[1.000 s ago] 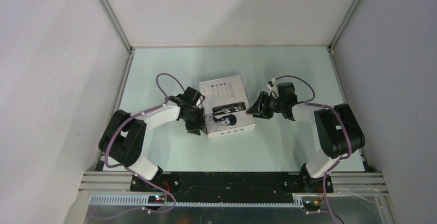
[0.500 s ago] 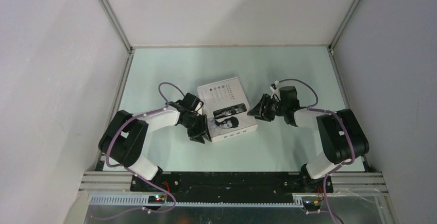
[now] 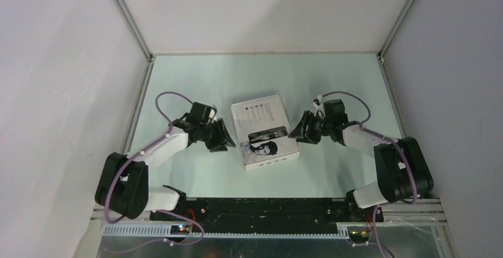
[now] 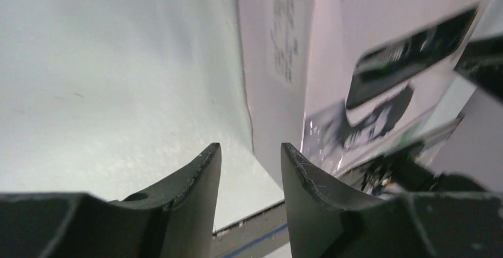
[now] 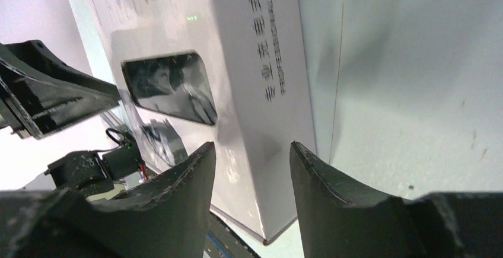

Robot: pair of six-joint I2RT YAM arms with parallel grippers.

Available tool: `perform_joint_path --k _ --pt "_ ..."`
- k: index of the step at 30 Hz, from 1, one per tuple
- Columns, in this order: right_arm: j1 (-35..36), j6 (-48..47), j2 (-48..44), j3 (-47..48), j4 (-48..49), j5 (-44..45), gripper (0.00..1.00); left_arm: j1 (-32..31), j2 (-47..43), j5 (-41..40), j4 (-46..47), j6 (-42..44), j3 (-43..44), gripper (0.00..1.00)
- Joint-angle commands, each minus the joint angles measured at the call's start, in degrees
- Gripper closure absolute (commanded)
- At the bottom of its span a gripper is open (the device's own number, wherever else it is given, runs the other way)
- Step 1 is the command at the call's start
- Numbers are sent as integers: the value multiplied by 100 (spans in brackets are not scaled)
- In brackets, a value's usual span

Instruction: Sort the hair-cutting tools

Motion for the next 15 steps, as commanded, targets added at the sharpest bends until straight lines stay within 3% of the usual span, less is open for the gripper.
perform_joint_path --k 1,15 --pt "-180 -367 378 956 -446 11 45 666 -7 -591 124 140 458 53" --pt "-157 85 2540 3135 255 -1 41 1080 2603 -1509 -18 387 2846 60"
